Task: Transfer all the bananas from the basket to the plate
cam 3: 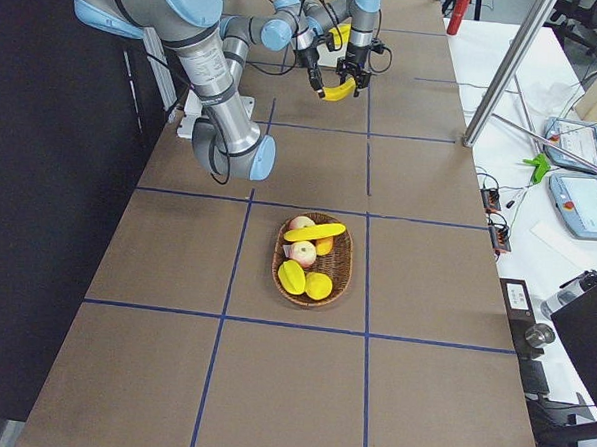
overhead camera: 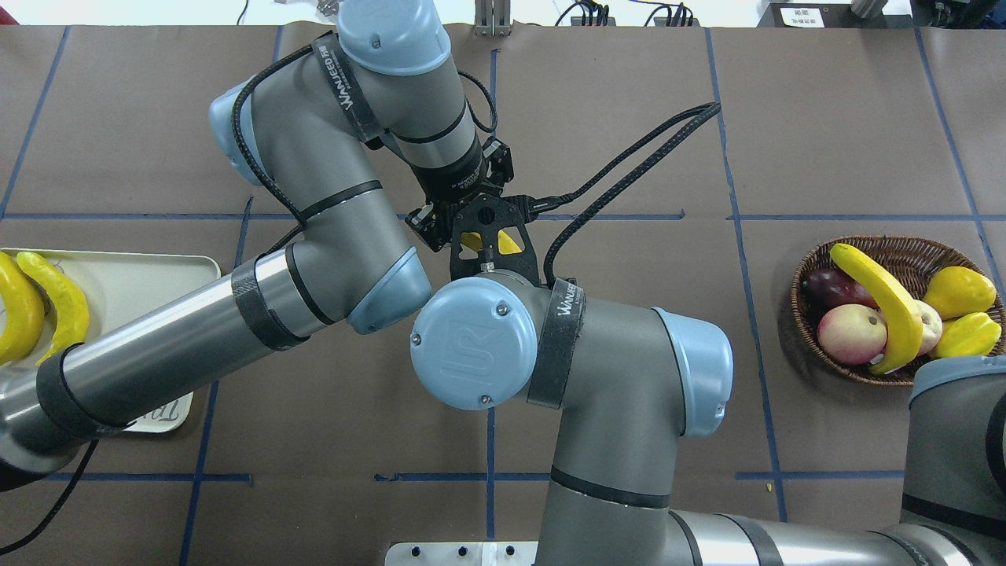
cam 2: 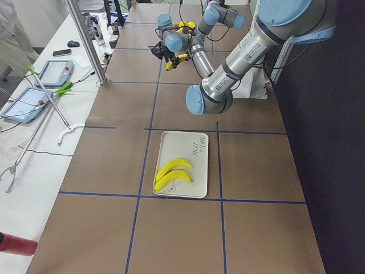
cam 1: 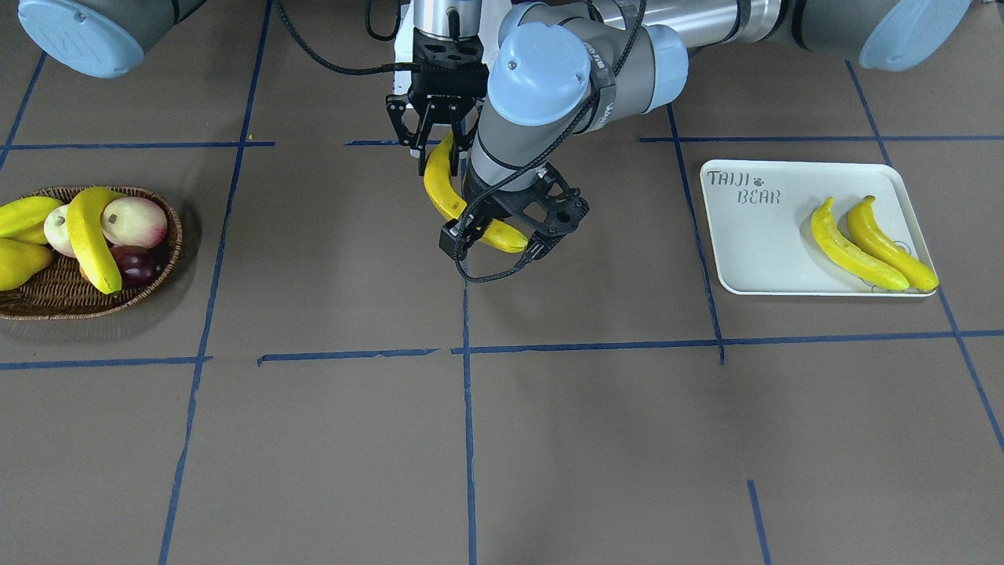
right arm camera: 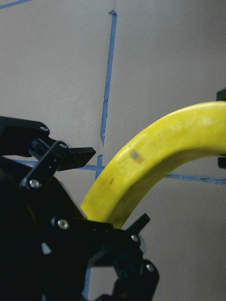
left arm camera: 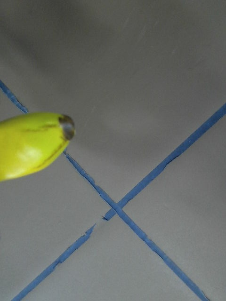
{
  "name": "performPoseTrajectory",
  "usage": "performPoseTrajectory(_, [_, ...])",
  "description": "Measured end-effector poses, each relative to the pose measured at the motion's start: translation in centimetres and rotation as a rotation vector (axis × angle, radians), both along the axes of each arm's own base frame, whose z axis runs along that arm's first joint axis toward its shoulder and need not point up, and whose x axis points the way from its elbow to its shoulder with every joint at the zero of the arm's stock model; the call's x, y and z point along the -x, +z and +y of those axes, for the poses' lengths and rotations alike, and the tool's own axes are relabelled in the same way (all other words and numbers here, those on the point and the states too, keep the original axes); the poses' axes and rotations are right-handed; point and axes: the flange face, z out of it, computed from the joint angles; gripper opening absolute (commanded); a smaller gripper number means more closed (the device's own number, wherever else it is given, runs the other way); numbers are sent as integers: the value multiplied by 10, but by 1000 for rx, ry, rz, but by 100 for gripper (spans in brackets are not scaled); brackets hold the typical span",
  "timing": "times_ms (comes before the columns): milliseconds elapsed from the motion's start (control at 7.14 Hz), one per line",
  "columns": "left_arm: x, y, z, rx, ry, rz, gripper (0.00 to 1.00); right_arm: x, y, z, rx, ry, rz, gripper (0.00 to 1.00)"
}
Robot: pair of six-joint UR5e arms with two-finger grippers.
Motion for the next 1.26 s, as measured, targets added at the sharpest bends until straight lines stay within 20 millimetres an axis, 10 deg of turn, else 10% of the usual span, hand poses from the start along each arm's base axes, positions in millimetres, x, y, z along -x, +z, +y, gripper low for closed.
performPoseTrajectory(280, [0, 6, 0, 2, -4, -7, 0, 0, -1, 2, -23, -9, 13, 15])
performPoseTrajectory(420, [2, 10, 1, 3, -3, -9, 0, -3, -4, 3, -28, -13, 9, 92])
performPoseTrajectory(1260, [7, 35, 1, 14, -10, -32, 0, -34, -20, 11, -30, -64, -57, 100])
